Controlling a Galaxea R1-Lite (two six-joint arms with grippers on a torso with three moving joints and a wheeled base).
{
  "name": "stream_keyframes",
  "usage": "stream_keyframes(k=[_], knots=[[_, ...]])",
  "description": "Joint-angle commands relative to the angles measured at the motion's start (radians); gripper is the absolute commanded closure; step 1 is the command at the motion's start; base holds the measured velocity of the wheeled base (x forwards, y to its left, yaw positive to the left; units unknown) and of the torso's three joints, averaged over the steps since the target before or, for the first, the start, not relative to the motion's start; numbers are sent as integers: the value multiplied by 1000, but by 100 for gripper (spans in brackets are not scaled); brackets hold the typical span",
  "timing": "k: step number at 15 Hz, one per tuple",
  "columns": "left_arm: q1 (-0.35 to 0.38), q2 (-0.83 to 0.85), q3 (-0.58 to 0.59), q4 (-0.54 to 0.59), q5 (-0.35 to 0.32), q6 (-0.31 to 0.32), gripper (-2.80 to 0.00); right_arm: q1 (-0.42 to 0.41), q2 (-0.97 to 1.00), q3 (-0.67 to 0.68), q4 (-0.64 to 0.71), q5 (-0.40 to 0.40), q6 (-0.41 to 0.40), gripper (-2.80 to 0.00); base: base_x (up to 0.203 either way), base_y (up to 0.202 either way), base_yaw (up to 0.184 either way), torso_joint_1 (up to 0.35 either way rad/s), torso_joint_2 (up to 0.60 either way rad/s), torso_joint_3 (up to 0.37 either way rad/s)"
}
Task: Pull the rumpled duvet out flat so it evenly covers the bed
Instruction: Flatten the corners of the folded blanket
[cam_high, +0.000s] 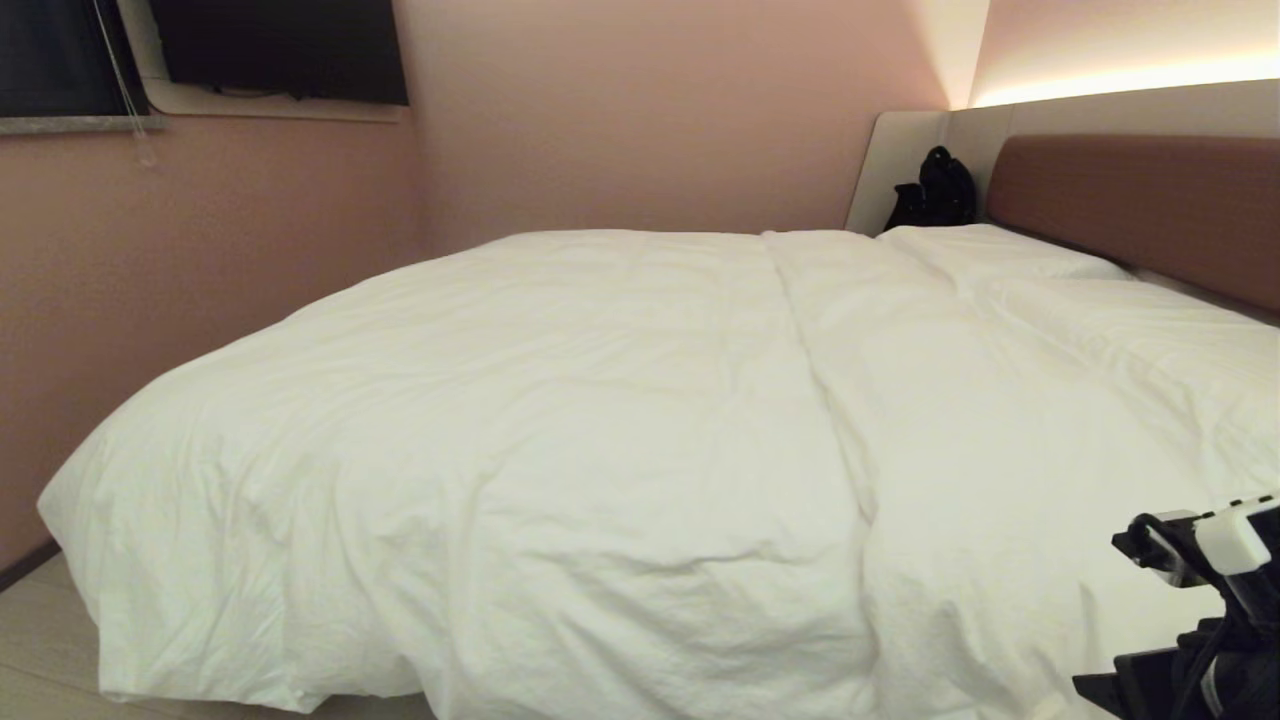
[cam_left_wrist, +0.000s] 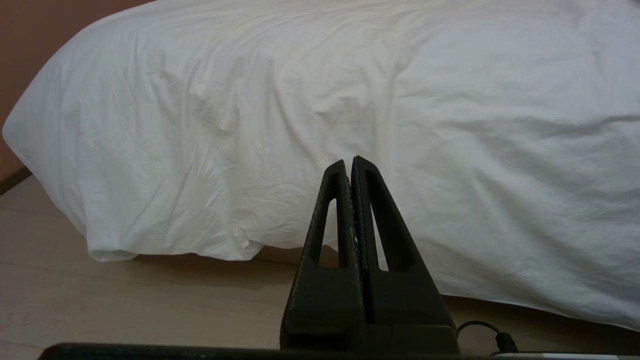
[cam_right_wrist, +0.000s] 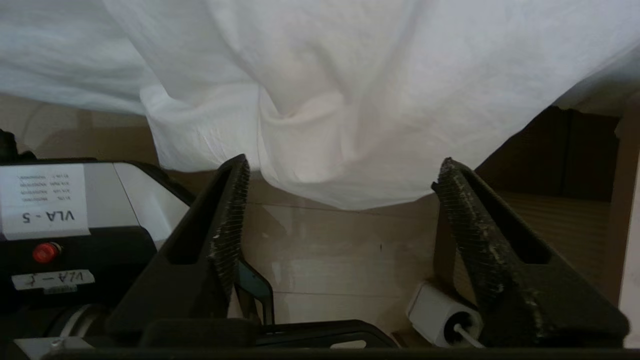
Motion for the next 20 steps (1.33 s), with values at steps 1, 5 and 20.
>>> stream_keyframes(k=[1, 5, 20], knots=[[0, 0, 0, 0, 0, 0, 0, -4, -19, -24, 4, -2, 0, -280, 0, 0, 0, 0, 0, 0], [0, 0, 0, 0, 0, 0, 0, -86, -37, -80, 32, -1, -4, 0, 0, 0, 0, 0, 0, 0], [0, 0, 0, 0, 0, 0, 0, -757, 497, -85, -382, 506, -309, 0, 0, 0, 0, 0, 0, 0]])
